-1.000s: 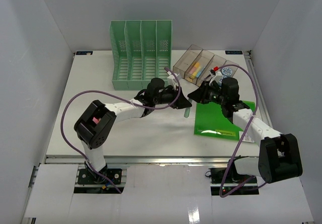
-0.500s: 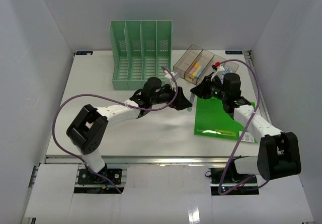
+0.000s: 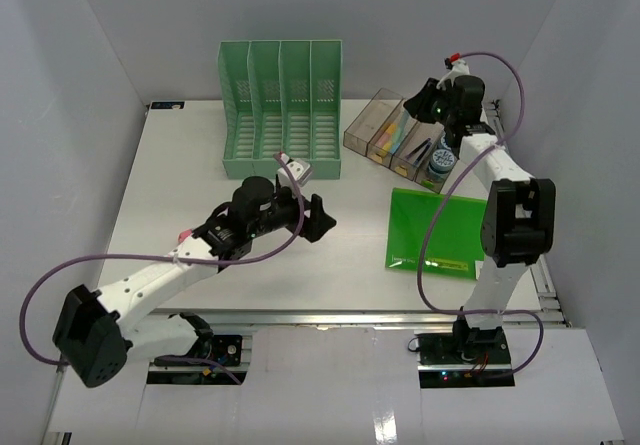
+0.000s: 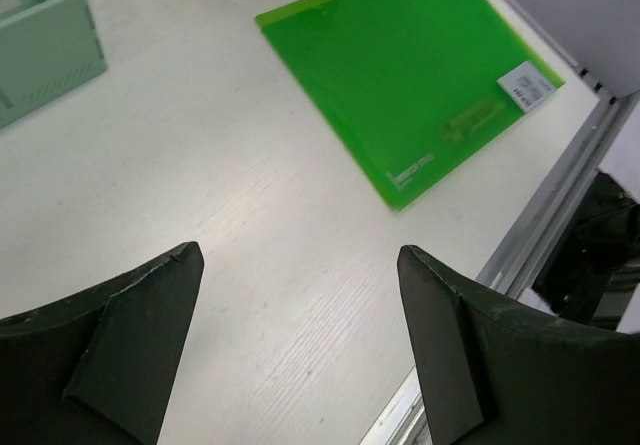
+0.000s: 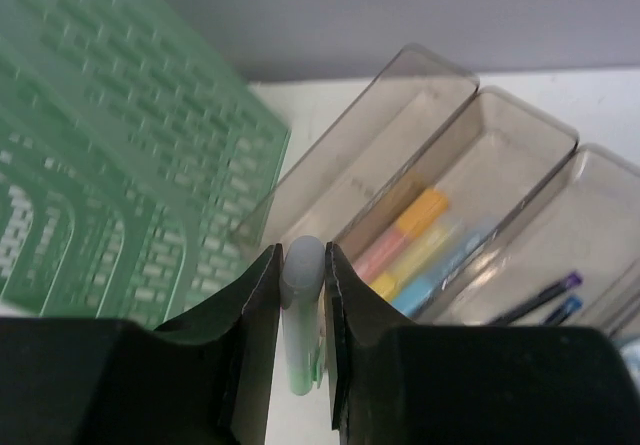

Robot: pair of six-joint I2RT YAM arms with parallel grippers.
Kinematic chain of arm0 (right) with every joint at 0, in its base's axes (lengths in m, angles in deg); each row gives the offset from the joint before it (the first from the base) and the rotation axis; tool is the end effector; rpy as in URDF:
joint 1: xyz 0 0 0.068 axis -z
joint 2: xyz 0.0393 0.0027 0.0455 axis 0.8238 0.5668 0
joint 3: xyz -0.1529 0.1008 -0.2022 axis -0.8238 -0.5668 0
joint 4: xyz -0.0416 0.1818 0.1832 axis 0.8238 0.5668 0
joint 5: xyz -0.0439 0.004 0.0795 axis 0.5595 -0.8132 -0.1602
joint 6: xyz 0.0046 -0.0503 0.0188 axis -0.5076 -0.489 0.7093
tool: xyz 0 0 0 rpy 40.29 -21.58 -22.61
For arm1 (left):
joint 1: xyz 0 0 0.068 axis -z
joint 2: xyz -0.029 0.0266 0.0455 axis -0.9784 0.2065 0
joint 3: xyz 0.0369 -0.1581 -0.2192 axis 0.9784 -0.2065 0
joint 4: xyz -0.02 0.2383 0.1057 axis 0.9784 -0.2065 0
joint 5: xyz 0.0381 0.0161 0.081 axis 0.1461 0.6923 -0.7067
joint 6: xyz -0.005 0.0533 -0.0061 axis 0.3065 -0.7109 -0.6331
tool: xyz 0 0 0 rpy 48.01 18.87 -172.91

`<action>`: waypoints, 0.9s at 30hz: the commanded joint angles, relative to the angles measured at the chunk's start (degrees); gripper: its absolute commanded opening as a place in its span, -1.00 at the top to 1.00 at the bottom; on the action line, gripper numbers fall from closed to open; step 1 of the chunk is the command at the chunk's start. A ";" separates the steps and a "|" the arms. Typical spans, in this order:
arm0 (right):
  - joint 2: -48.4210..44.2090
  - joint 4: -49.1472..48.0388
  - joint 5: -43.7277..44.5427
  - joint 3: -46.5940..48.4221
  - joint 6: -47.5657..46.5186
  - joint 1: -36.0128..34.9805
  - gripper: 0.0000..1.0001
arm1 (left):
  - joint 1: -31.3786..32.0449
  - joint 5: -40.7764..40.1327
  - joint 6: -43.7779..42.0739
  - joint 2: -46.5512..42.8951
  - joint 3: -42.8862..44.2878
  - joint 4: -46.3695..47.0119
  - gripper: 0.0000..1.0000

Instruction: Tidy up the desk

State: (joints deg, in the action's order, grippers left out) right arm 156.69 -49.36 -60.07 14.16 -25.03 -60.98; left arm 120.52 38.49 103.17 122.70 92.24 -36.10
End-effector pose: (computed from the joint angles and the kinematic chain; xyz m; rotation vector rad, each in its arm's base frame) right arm 0.4476 0.0530 0.3033 0.0182 1.8136 0.5619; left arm 0.1922 -0.1858 0.2908 0.6428 1.9311 -0.8385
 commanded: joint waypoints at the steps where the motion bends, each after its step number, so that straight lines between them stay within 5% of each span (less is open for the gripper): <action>1: 8.81 1.55 5.54 14.28 3.35 -0.17 0.85 | -0.58 -8.36 -4.31 -8.96 -4.14 -8.30 -0.91; 8: 17.57 2.79 7.61 22.50 0.81 -0.38 0.83 | -0.78 -13.68 -4.54 -14.37 -8.70 -8.25 -0.96; 11: 18.74 2.74 5.62 20.78 1.20 -0.31 0.65 | -0.84 -14.44 -4.33 -13.78 -8.47 -8.27 -0.96; 13: 19.50 3.12 3.69 20.28 1.54 -0.36 0.28 | -0.86 -14.79 -3.69 -13.58 -8.52 -8.22 -0.96; 16: 18.84 3.73 2.25 19.92 0.38 -0.38 -0.69 | -1.02 -16.32 -2.02 -13.56 -9.00 -7.58 -0.96; 17: 17.80 3.70 2.34 19.67 -0.84 -0.34 -0.80 | -1.12 -16.98 -0.72 -13.56 -9.36 -7.33 -0.96; 21: 11.06 3.69 3.67 15.09 -7.35 0.13 -0.80 | -5.24 -16.25 9.51 -14.05 -12.70 -5.70 -0.96; 24: 2.19 3.77 0.98 9.19 -13.87 0.40 -0.80 | -12.76 -7.75 19.58 -16.44 -15.44 -5.26 -0.96; 27: -7.47 4.38 -16.31 -0.59 -22.99 0.96 -0.80 | -18.84 -5.24 27.28 -20.62 -16.08 -8.16 -0.93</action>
State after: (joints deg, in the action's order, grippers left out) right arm 164.35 -42.31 -58.91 21.10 -34.61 -60.84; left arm 108.14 27.54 116.12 107.52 76.87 -42.60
